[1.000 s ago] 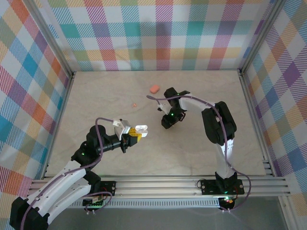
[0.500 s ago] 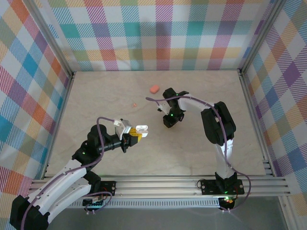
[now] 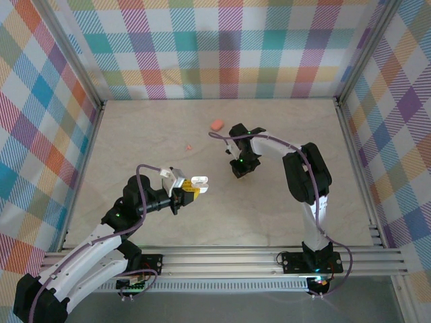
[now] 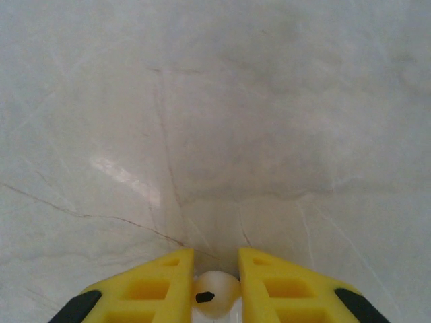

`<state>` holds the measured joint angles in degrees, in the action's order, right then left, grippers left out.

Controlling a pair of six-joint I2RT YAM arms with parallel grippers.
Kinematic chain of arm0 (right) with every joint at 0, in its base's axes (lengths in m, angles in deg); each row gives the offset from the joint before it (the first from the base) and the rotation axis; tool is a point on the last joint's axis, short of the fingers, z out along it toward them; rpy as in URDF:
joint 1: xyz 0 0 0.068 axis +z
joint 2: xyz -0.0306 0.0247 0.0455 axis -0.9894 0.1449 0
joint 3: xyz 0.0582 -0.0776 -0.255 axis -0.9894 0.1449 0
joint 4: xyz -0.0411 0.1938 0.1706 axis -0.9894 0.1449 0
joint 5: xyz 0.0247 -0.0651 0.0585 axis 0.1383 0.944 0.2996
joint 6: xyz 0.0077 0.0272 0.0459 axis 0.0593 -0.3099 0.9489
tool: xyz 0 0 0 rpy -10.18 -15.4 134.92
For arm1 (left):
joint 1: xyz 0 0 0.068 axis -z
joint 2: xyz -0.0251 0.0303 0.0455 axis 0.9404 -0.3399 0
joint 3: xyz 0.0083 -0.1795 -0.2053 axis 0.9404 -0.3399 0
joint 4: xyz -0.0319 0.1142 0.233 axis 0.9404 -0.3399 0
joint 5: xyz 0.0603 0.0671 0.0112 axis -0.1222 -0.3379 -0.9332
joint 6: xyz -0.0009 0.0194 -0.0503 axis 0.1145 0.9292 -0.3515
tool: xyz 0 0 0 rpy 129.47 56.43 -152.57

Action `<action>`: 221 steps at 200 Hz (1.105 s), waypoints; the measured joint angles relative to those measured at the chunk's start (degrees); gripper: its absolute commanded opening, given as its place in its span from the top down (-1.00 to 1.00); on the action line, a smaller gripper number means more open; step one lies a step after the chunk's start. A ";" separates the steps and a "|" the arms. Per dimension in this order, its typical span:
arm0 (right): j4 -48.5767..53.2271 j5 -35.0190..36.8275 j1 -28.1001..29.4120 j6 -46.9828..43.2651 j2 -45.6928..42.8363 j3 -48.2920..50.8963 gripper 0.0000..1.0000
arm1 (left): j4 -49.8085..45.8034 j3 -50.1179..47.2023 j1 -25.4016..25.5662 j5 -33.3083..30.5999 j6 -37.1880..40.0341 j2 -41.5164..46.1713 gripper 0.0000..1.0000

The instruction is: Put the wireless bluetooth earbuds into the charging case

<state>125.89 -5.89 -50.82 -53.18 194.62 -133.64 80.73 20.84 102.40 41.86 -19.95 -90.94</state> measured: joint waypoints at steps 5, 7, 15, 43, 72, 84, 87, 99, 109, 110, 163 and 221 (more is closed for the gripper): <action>0.31 -0.07 -0.35 1.03 -0.04 0.00 0.54 | 0.00 0.00 0.02 0.02 0.00 0.00 1.00; 0.39 -0.09 -0.55 1.68 -0.09 0.00 0.54 | 0.00 0.00 0.02 0.02 0.00 0.00 1.00; 0.81 -0.09 -1.22 3.37 -0.15 0.00 0.54 | -0.02 0.00 0.07 -0.02 0.00 0.09 1.00; 0.39 -3.08 -6.05 10.08 -1.38 1.03 0.57 | -0.02 0.02 0.26 -0.26 -0.02 0.85 1.00; -2.16 -7.54 -11.19 16.24 -5.75 4.85 0.61 | 0.07 0.02 0.31 -0.44 -0.02 1.18 1.00; -3.63 -8.87 -12.15 18.14 -7.67 6.12 0.61 | 0.52 0.00 0.35 -0.42 -0.09 1.03 1.00; -4.02 -9.25 -12.22 18.58 -8.15 6.40 0.61 | 0.74 0.00 0.35 -0.42 -0.17 0.98 1.00; -5.81 -10.67 -12.02 20.31 -10.25 7.78 0.61 | 2.29 -0.02 0.37 -0.42 -0.39 0.46 1.00; -7.37 -11.67 -11.63 21.68 -12.20 8.96 0.61 | 4.11 -0.02 0.66 -0.46 -0.52 -0.52 1.00; -7.63 -11.85 -11.61 21.86 -12.48 9.16 0.61 | 4.37 -0.02 0.70 -0.48 -0.57 -0.70 1.00; -14.03 -16.00 -10.75 27.21 -23.52 12.07 0.66 | 11.43 0.70 6.05 -2.69 0.02 -10.82 1.00; -18.38 -15.15 -8.50 30.84 -36.09 12.92 0.65 | 25.66 5.03 12.28 -11.96 2.40 -23.96 1.00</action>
<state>107.51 -21.04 -59.32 -22.34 158.53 -120.72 106.39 25.86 114.68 29.90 -17.54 -114.90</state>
